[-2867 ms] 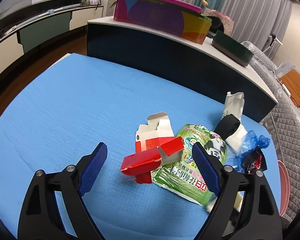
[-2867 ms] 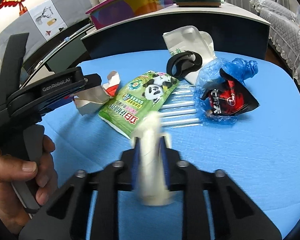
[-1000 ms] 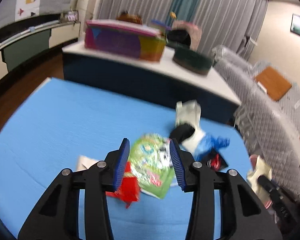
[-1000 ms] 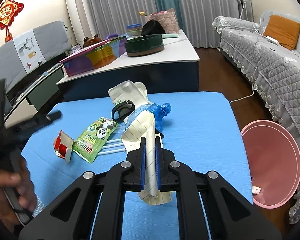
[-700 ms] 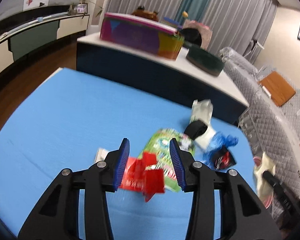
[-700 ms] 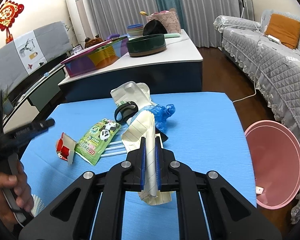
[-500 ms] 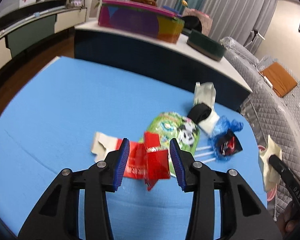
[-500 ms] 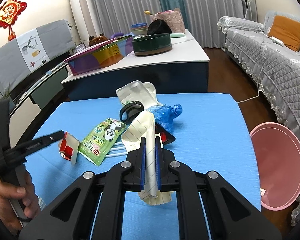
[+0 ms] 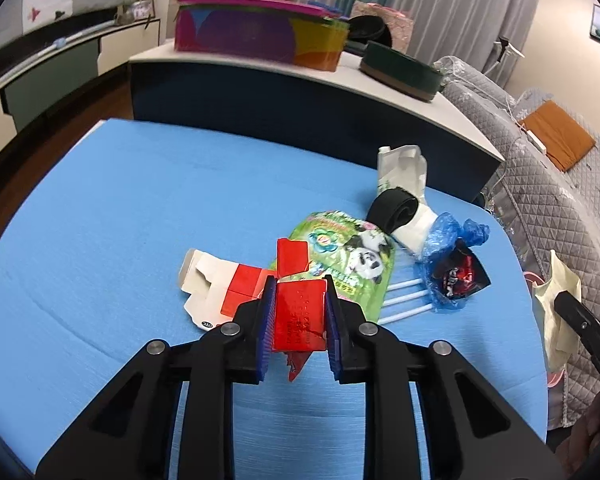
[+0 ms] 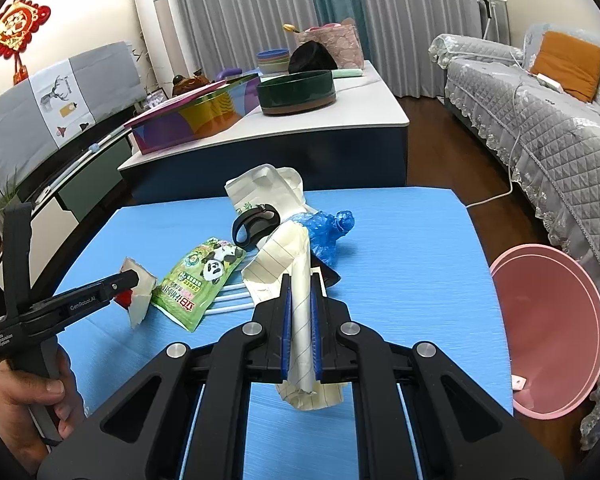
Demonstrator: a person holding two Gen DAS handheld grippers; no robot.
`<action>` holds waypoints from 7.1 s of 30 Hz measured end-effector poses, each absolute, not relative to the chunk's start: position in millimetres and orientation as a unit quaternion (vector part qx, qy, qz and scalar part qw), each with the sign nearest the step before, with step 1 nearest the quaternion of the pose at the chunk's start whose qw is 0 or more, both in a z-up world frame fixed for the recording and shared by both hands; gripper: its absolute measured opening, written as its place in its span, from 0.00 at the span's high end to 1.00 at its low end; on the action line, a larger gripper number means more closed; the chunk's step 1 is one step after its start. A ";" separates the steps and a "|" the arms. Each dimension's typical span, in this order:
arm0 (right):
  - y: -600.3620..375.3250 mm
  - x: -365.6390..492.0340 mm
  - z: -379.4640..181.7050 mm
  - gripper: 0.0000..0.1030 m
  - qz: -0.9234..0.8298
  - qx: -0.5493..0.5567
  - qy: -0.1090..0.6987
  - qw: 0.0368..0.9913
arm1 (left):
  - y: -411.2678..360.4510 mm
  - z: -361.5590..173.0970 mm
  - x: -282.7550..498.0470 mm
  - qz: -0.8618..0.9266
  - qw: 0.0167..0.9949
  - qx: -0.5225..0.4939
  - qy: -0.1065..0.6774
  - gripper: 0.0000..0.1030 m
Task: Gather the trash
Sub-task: 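Carry the white paper strip and red-and-white box over the pink bin, then open both tools to drop the paper strip and box into the bin, then move both open tools back over the table trash, then grasp the red-black wrapper with the right tool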
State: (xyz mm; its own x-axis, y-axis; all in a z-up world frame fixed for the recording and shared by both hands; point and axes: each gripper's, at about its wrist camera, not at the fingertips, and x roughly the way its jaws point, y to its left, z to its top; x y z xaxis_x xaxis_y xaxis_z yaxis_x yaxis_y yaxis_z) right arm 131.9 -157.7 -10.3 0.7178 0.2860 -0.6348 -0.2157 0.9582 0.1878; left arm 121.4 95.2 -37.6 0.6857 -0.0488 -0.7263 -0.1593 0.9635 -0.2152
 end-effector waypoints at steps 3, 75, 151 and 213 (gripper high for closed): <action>-161.9 128.1 -5.7 0.92 0.132 0.051 0.345 0.928 | 89.1 -31.1 119.3 0.027 0.913 -0.128 0.388 0.79; -422.2 96.6 4.8 0.92 -0.113 0.140 0.313 0.933 | -198.1 35.9 140.6 -0.210 0.923 -0.005 0.322 0.79; -299.2 100.8 37.6 0.49 -0.033 0.103 0.269 0.957 | -46.6 56.8 116.2 -0.144 0.942 -0.002 0.302 0.45; -143.2 220.2 -86.6 0.81 0.172 0.052 0.446 0.877 | 17.1 -79.9 188.3 -0.018 0.895 0.010 0.446 0.64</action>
